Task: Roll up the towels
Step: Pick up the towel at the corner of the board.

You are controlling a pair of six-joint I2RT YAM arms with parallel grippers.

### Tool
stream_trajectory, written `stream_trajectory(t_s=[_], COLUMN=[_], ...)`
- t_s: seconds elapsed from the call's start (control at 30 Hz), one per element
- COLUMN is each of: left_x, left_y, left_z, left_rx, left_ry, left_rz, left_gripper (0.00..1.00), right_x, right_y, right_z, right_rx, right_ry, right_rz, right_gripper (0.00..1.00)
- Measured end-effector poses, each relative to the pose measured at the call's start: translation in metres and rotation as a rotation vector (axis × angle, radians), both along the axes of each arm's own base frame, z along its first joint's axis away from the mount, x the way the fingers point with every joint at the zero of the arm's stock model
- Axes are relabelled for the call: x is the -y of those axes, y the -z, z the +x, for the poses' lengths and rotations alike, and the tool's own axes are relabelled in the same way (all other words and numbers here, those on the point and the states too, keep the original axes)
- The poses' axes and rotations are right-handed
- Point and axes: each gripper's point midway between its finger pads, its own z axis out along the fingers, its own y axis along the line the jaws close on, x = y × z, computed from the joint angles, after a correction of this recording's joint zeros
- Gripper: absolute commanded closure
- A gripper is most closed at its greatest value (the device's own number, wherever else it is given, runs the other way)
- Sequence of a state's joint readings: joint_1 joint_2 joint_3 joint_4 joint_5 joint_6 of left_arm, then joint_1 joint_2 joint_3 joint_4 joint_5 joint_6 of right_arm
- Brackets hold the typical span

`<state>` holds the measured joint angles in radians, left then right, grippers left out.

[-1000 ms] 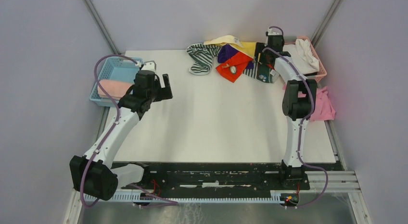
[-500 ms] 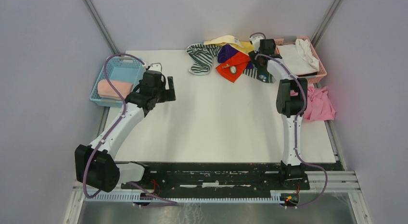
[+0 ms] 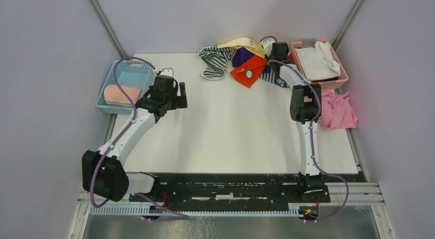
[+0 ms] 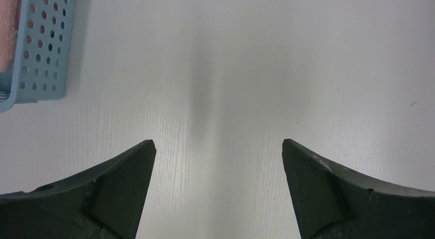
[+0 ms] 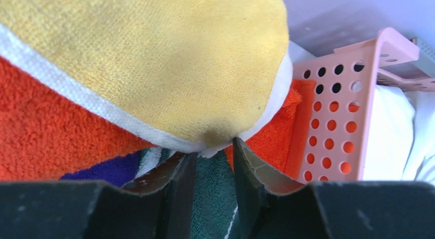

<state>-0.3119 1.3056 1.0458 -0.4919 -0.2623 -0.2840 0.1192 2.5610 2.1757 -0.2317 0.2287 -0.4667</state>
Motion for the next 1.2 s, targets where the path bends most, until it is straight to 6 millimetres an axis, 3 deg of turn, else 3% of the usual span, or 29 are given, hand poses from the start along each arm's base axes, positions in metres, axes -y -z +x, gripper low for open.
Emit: stream_trajectory(t_s=[0.17,0.33,0.53,0.67,0.77,0.87,0.97,1.1,1.2], left_x=[0.0,0.0,0.0,0.0,-0.001,-0.003,-0.005,-0.007,-0.008], left_y=[0.002,0.003,0.003,0.003,0.001,-0.008,-0.02,-0.041,-0.051], left_z=[0.0,0.0,0.0,0.0,0.0,-0.001,-0.003,-0.008,-0.011], left_rx=[-0.006,-0.01,-0.01,-0.008,-0.001,0.025,0.061,0.119,0.147], left_ry=[0.0,0.0,0.0,-0.001,-0.006,-0.012,-0.015,-0.019,-0.017], left_rz=[0.002,0.003,0.003,0.004,0.007,0.005,-0.005,-0.022,-0.033], left_gripper=[0.01,0.01,0.01,0.01,0.01,0.01,0.01,0.01,0.01], right_x=[0.004,0.006,0.003,-0.003,-0.014,-0.04,-0.079,-0.156,-0.209], right_y=[-0.012,-0.022,-0.026,-0.057,-0.115,-0.199,-0.285,-0.396,-0.447], right_z=[0.008,0.013,0.013,0.011,0.008,-0.006,-0.035,-0.107,-0.169], right_rx=[0.048,0.078,0.087,0.122,0.213,0.345,0.474,0.634,0.689], right_ry=[0.014,0.027,0.027,0.032,0.027,-0.009,-0.084,-0.267,-0.426], right_rz=[-0.018,-0.032,-0.025,0.003,0.047,0.112,0.183,0.31,0.427], right_gripper=[0.72,0.99,1.0,1.0,1.0,1.0,1.0,1.0,1.0])
